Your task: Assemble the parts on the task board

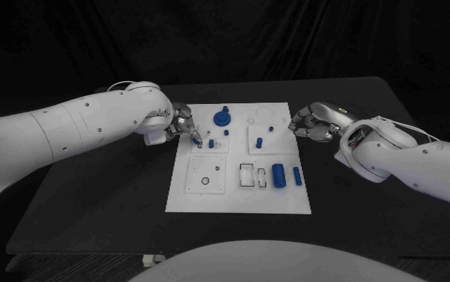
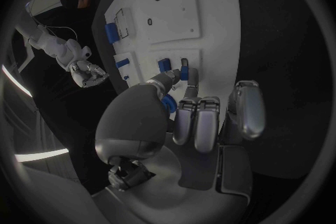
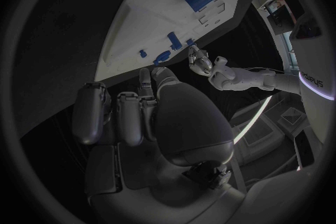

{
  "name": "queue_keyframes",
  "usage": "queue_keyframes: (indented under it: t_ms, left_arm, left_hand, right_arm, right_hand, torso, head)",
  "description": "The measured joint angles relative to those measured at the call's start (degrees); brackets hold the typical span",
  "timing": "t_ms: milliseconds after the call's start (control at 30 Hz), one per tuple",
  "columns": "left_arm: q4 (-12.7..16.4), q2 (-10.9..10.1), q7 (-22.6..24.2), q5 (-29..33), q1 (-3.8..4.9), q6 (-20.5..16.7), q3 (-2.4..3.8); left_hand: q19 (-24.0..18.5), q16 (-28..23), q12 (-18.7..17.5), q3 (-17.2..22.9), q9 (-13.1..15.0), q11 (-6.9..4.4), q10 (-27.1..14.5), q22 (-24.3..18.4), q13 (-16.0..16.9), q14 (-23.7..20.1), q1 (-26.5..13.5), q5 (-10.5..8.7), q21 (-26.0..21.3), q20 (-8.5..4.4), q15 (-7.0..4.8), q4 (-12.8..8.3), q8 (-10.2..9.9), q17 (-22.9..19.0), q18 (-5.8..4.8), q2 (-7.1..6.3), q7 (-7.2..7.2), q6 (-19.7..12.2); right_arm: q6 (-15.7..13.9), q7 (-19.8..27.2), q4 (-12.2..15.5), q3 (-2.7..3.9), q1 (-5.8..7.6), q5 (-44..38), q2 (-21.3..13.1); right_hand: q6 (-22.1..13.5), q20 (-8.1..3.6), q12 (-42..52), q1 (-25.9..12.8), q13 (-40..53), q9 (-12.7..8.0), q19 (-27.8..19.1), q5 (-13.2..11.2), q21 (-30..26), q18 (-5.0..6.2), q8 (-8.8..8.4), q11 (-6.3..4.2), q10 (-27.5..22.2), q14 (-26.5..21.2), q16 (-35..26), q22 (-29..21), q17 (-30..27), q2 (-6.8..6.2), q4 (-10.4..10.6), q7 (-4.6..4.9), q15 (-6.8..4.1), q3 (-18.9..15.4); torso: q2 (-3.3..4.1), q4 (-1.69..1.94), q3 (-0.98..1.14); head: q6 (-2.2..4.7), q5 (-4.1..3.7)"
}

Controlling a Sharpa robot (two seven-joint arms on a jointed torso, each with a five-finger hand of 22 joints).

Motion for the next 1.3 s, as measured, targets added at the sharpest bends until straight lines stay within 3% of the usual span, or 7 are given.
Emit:
queue_keyframes:
  t_ms: [633,1167,1300]
  left_arm:
    - [-0.2,0.44,0.39,0.01,-0.85,-0.12,0.0]
    - [-0.7,0.65,0.94,0.04,-0.97,-0.19,0.06]
    - [-0.76,0.65,0.95,0.04,-1.0,-0.18,0.07]
  left_hand:
    - [0.0,0.0,0.19,0.48,-0.05,0.0,0.0,0.0,0.0,-0.2,-0.22,0.06,0.0,0.0,-0.2,-0.48,-0.14,0.0,-0.01,-0.22,-0.14,-0.11]
    - [-0.01,0.0,0.18,0.54,0.0,0.0,0.0,0.0,0.0,-0.2,-0.03,-0.07,0.0,0.0,-0.2,-0.54,-0.13,0.0,0.0,-0.03,-0.19,-0.03]
    - [-0.01,0.0,0.18,0.0,-0.11,0.0,0.0,0.0,0.0,-0.2,-0.51,-6.05,-0.37,0.0,-0.2,0.03,0.12,-0.01,0.0,0.46,-0.19,-0.03]
  right_arm:
    - [0.0,-0.01,-0.04,0.0,-0.02,0.0,-0.05]
    - [-0.01,-0.02,-0.02,0.0,-0.04,0.0,-0.08]
    - [-0.01,-0.02,-0.02,0.0,-0.06,0.0,-0.07]
  right_hand:
    - [0.0,0.0,-0.17,-0.16,0.0,-0.01,0.0,0.0,0.0,0.0,0.0,0.0,0.0,0.04,0.0,-0.01,0.0,-0.16,0.0,0.0,0.04,0.0]
    - [0.0,0.0,-0.15,-0.2,0.0,-0.01,0.0,0.0,0.0,-0.01,0.0,0.0,0.0,0.04,0.0,-0.02,0.0,-0.2,0.0,0.0,0.05,0.0]
    - [0.0,0.0,-0.13,-0.18,0.0,-0.01,0.0,0.0,0.0,0.0,0.0,0.0,0.0,0.08,0.0,-0.02,0.0,-0.18,0.0,0.0,0.09,0.0]
  torso:
    - [0.0,0.03,-0.01]
    - [0.01,0.02,-0.02]
    - [0.01,0.02,-0.02]
  head:
    - [0.0,0.02]
    - [0.0,0.03]
    - [0.0,0.06]
